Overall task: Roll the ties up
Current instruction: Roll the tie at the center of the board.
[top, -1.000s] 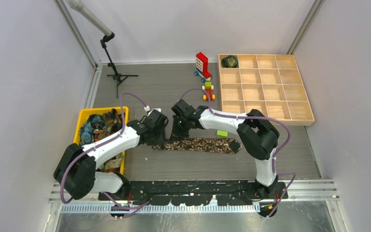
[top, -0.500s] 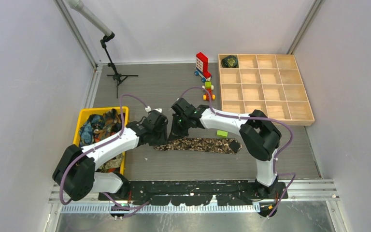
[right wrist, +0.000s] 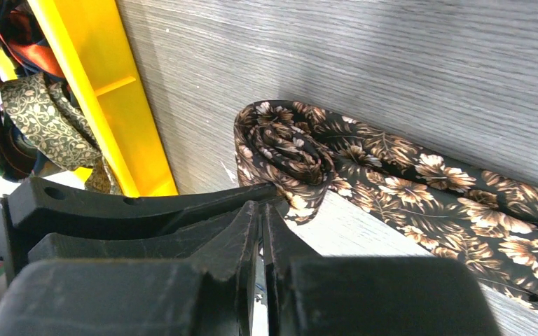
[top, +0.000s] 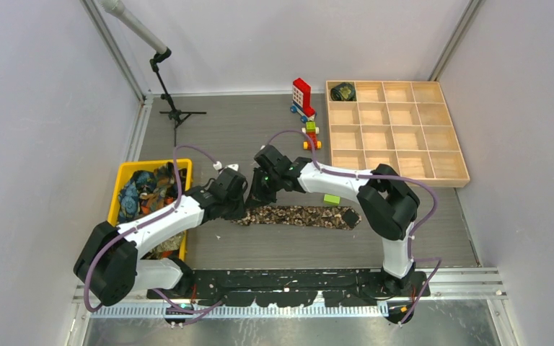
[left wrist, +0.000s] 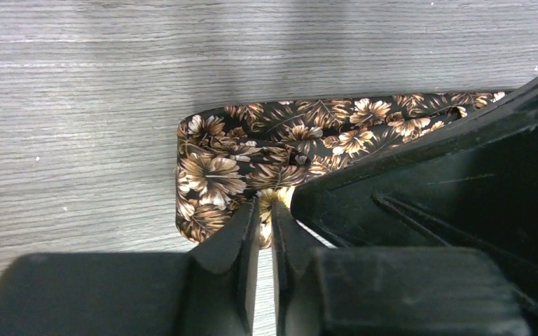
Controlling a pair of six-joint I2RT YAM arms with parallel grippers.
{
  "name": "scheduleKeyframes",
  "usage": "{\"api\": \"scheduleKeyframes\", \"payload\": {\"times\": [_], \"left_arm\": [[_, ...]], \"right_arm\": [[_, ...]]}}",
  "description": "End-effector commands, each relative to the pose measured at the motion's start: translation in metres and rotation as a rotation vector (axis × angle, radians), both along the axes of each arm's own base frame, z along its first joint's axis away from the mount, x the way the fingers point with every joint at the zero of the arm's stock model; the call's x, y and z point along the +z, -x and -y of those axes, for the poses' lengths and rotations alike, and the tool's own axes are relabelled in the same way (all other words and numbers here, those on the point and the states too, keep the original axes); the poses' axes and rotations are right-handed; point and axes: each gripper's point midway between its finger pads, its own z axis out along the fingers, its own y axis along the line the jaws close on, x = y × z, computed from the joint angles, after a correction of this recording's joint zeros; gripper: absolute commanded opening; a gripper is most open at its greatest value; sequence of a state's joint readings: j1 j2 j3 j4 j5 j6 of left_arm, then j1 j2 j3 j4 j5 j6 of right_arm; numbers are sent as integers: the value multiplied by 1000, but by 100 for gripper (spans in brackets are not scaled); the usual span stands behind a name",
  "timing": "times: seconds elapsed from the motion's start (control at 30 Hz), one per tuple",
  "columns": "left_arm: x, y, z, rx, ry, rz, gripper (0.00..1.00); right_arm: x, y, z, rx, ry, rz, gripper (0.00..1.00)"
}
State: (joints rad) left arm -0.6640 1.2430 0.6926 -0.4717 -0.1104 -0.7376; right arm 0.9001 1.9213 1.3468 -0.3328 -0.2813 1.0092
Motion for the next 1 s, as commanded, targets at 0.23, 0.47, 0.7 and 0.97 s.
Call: {"api": "scheduleKeyframes", "payload": {"times": [0.23, 0.47, 0.7, 0.97], "left_arm": [[5, -8, -1, 31, 5, 39, 2], [7, -12, -7, 64, -6, 51, 2], [8, -13, -11, 79, -13, 47, 1], [15, -15, -18, 94, -17, 57, 3]], "right_arm": [[8, 13, -14, 15, -52, -2, 12], [-6, 21, -18, 34, -36, -21, 12], [-23, 21, -20, 35, -9, -27, 12], [-36, 15, -11, 29, 34, -24, 12]]}}
